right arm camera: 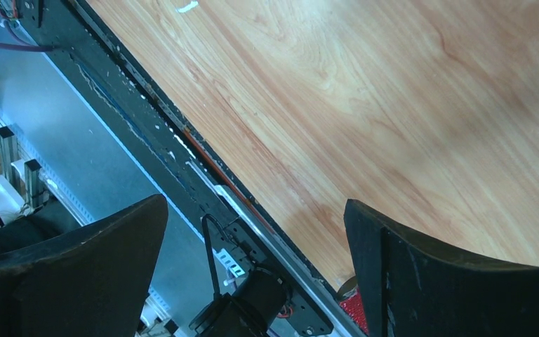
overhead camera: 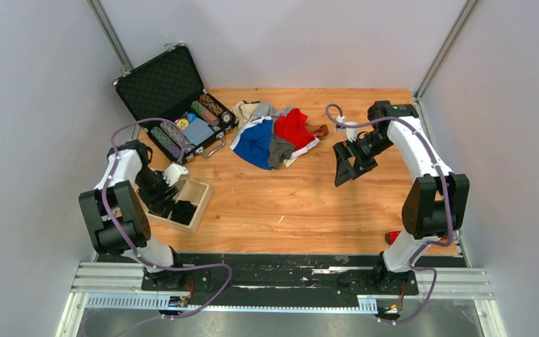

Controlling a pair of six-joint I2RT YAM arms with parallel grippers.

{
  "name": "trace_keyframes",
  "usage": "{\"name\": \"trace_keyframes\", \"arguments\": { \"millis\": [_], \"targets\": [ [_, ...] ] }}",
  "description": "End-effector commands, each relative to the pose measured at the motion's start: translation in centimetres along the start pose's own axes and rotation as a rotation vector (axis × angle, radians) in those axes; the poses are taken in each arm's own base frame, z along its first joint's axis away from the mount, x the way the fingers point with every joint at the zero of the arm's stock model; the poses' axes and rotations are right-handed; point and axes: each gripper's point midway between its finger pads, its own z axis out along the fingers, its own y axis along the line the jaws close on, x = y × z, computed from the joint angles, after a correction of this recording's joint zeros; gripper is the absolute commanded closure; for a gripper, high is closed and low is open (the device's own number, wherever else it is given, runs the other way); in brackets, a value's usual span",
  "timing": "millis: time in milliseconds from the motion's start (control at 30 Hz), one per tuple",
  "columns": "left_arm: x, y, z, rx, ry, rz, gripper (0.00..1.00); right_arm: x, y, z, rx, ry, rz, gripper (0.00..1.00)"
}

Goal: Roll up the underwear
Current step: Place the underwear in the storage box, then pick up the underwear from the center of the board.

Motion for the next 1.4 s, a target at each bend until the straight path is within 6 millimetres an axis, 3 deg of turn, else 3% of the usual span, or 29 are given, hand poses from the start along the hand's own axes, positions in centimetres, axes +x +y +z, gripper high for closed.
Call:
{"name": "trace_keyframes", "arguments": {
  "millis": [0,133,367,467,500,567,600,633,700,767,867,933,1067,1200,1233,1267,1367],
  "targets": [
    [0.8,-0.4,-2.1,-0.021,-0.001,0.043,0.4,-2.7,1.2,-1.6,-0.012,-0.098,-0.077,0.0],
    [0.6,-1.8,-5.0,-0.047,-0.021,0.049,0.27,-3.7,1.6,-2.4,-0.006,-0.139,-0.104,0.0],
    [-1.5,-3.2,-10.6,-0.144,-0.138,0.059,0.19,-3.9,3.0,-3.4,-0.002,-0.2,-0.131,0.0],
    [-4.3,-3.0,-14.5,-0.22,-0.273,0.049,0.18,-4.5,3.6,-4.1,0.003,-0.253,-0.15,0.0],
    [-5.5,-2.5,-15.5,-0.262,-0.324,0.026,0.13,-5.0,3.7,-4.4,0.009,-0.282,-0.165,0.0],
    [-8.8,-1.4,-18.4,-0.38,-0.462,-0.032,0.01,-7.1,3.6,-5.2,0.036,-0.366,-0.203,0.0],
    [-10.4,-1.9,-19.5,-0.396,-0.534,-0.114,0.01,-8.2,3.8,-5.6,0.035,-0.411,-0.23,0.0],
    [-12.0,-1.2,-20.7,-0.441,-0.607,-0.124,0.0,-9.5,4.1,-5.9,0.026,-0.467,-0.267,0.0],
    [-14.9,-2.1,-21.0,-0.4,-0.699,-0.18,0.0,-11.8,4.1,-5.2,0.042,-0.525,-0.342,0.0],
    [-17.2,-3.4,-19.9,-0.296,-0.719,-0.241,0.0,-13.6,4.0,-3.0,0.074,-0.508,-0.435,0.0],
    [-19.6,-4.2,-18.3,-0.167,-0.75,-0.387,0.0,-16.9,2.4,-0.1,0.132,-0.487,-0.473,0.14],
    [-20.1,-3.8,-17.8,-0.145,-0.746,-0.447,0.0,-19.4,0.7,1.0,0.18,-0.509,-0.428,0.27],
    [-20.8,-2.9,-16.6,-0.083,-0.726,-0.637,0.0,-22.4,-4.3,3.7,0.308,-0.479,-0.365,0.39],
    [-21.6,-3.8,-15.8,0.063,-0.785,-0.823,0.0,-24.0,-7.9,5.2,0.402,-0.451,-0.368,0.42],
    [-21.6,-4.8,-14.9,0.166,-0.781,-0.881,0.0,-24.2,-8.7,5.6,0.423,-0.443,-0.365,0.42],
    [-21.5,-4.3,-15.0,0.202,-0.813,-0.903,0.0,-24.3,-9.3,5.8,0.437,-0.437,-0.366,0.42],
    [-21.2,-6.0,-14.9,0.315,-0.846,-0.854,0.0,-24.5,-10.5,6.6,0.454,-0.422,-0.373,0.43]
  ]
}}
